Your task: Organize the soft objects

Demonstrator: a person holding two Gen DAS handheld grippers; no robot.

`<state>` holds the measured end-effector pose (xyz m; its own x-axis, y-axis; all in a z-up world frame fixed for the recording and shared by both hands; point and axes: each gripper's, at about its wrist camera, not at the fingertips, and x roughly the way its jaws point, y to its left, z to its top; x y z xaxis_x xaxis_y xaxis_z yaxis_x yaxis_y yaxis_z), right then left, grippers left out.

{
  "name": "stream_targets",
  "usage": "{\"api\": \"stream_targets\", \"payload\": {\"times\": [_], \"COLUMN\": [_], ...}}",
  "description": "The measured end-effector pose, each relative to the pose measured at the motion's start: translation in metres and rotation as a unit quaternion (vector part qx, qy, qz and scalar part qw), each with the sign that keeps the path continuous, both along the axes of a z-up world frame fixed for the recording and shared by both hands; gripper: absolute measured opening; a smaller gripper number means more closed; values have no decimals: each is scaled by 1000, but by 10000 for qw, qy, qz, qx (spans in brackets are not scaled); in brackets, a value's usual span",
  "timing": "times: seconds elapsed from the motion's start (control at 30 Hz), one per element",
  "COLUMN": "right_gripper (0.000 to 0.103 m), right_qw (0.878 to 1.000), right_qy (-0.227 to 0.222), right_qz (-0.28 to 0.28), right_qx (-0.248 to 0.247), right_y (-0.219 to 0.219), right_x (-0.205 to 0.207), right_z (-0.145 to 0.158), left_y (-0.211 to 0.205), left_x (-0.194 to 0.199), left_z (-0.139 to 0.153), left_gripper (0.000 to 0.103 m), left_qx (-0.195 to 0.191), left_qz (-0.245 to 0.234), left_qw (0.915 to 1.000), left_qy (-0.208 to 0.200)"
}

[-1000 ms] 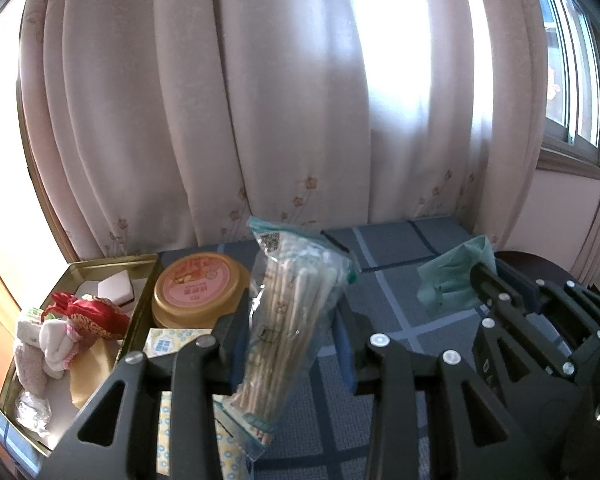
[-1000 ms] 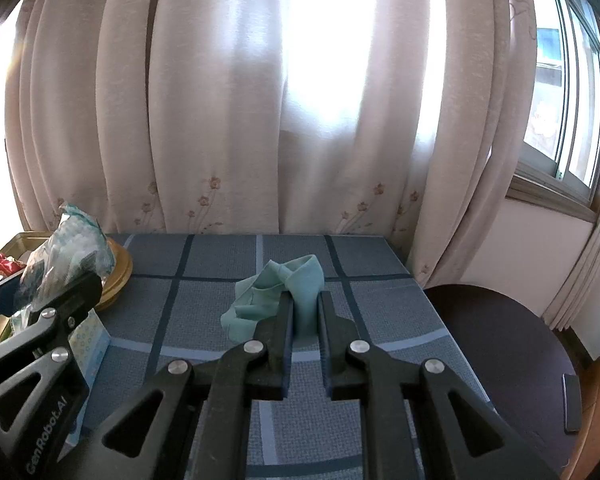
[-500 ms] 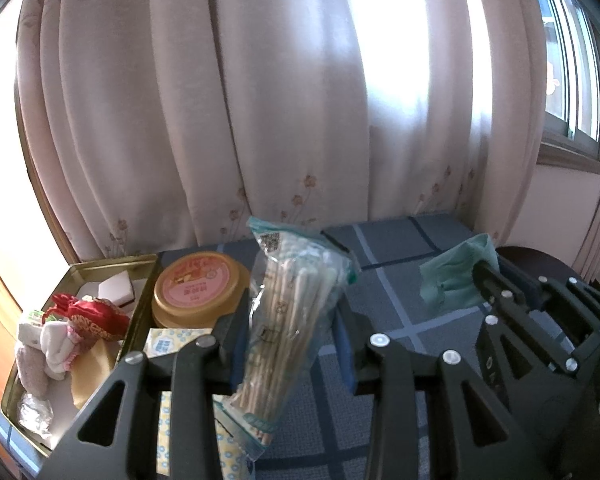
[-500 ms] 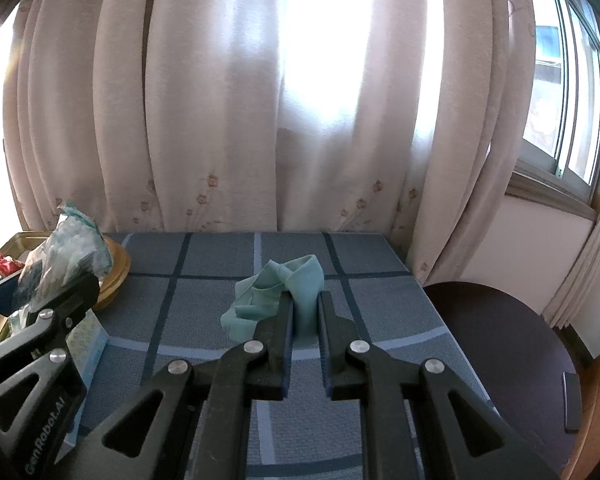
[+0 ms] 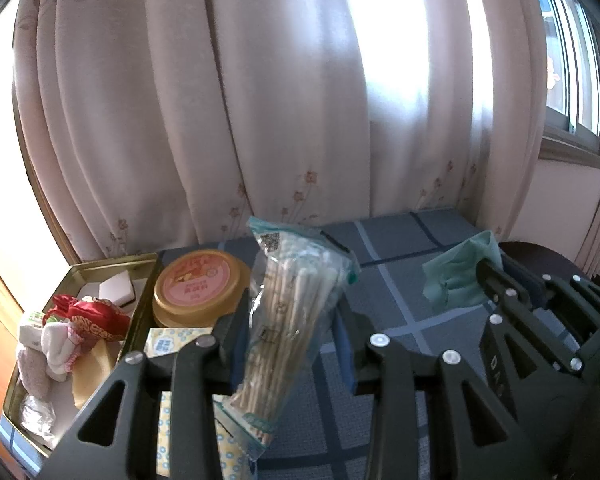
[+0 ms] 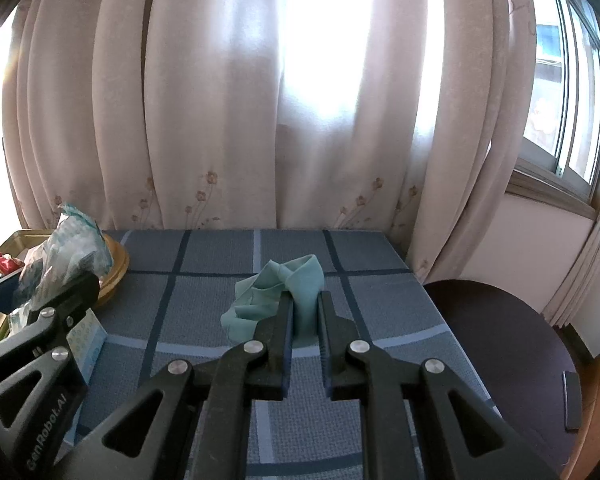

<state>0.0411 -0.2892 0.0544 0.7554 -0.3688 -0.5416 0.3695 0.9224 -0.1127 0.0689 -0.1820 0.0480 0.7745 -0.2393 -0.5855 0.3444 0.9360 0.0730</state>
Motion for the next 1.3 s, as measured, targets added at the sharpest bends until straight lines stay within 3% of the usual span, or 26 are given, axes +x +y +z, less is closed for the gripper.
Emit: {"api": "stream_targets", "payload": {"times": [0.67,1.3], "right_gripper": [13,13], "right_qw": [10000,9997], "right_qy": [-11,-91], "right_qz": [20,94], "right_qx": [4,-190], "right_y": [0,18], "right_x": [-2,-9], "right_z": [0,13], "left_y": [1,22], "left_x": [1,-7], "left_z": [-1,14], "left_gripper": [35,35], "left_qx": [17,-251], "left_qz": [-32,-59], "left_qw": [10000,9996], "left_qy": [21,-69]}}
